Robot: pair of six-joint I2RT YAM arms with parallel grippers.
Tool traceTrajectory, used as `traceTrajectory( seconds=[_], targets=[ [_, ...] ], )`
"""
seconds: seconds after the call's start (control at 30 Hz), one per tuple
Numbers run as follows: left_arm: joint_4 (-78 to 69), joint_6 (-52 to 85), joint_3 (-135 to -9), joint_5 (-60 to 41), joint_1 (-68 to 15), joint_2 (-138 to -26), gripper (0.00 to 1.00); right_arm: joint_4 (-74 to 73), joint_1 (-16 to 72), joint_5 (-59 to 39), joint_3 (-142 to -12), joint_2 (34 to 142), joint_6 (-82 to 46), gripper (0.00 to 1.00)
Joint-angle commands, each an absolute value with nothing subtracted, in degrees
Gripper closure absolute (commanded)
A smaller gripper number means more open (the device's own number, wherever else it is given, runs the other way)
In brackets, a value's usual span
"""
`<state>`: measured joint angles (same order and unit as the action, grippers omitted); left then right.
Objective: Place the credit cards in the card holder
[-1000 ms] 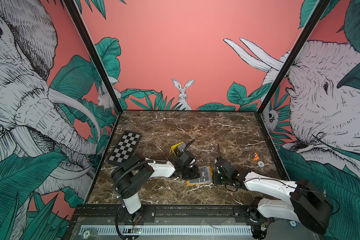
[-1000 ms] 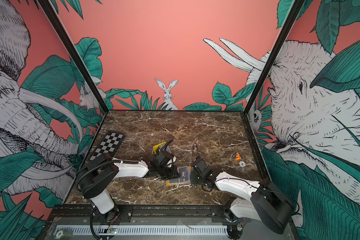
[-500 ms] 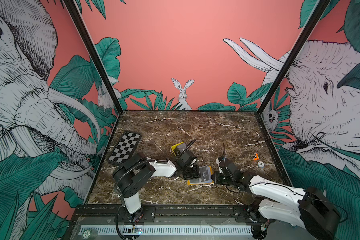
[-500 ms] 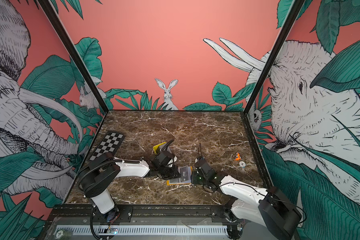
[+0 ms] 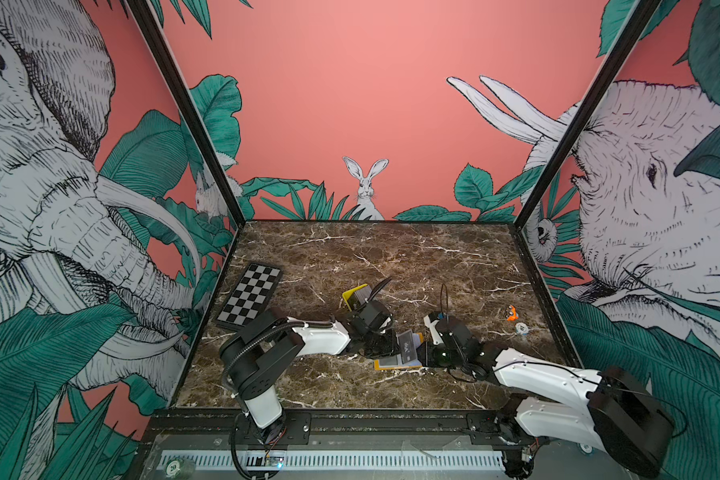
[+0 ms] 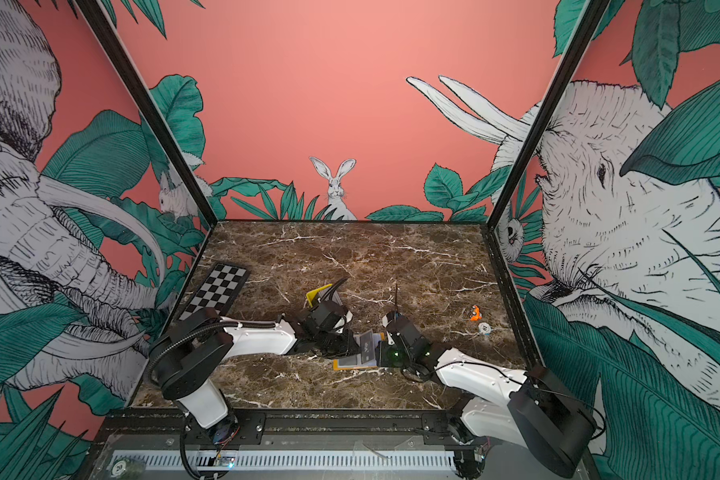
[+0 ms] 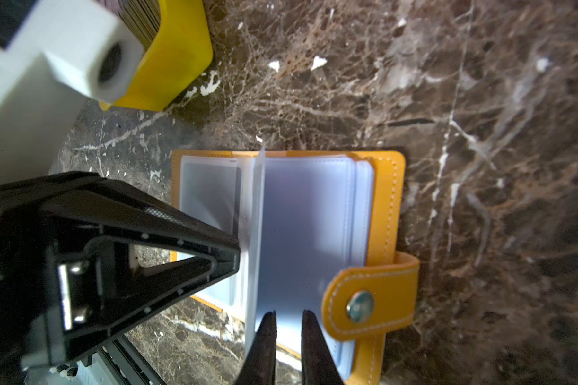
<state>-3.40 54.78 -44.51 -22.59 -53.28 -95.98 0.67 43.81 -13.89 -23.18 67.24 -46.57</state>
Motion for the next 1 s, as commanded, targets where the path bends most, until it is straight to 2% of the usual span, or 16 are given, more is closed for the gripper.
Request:
traceTrajectory(
  seconds=[0.0, 0.47, 0.8, 0.97],
  targets=[
    [1.6, 52.1, -43.9, -18.8, -52.8, -90.7, 0.83, -1.2, 43.7, -14.7, -25.1, 68.7, -45.6, 0.84],
    [-6.0, 48.3, -32.8, -18.7, -43.8, -75.7, 0.78, -0.2, 47.0, -14.4, -31.9, 73.7, -45.3, 0.84],
    [-7.2, 46.3, -27.8, -17.6, -41.8, -68.5, 0.78, 2.3, 53.1, -10.0, -40.6, 81.6, -46.4, 0.85],
    [-7.3, 45.4, -26.2, -19.3, -41.3, -66.4, 0.78, 4.3, 54.2, -6.2, -41.1, 80.5, -48.0, 0.87]
  ],
)
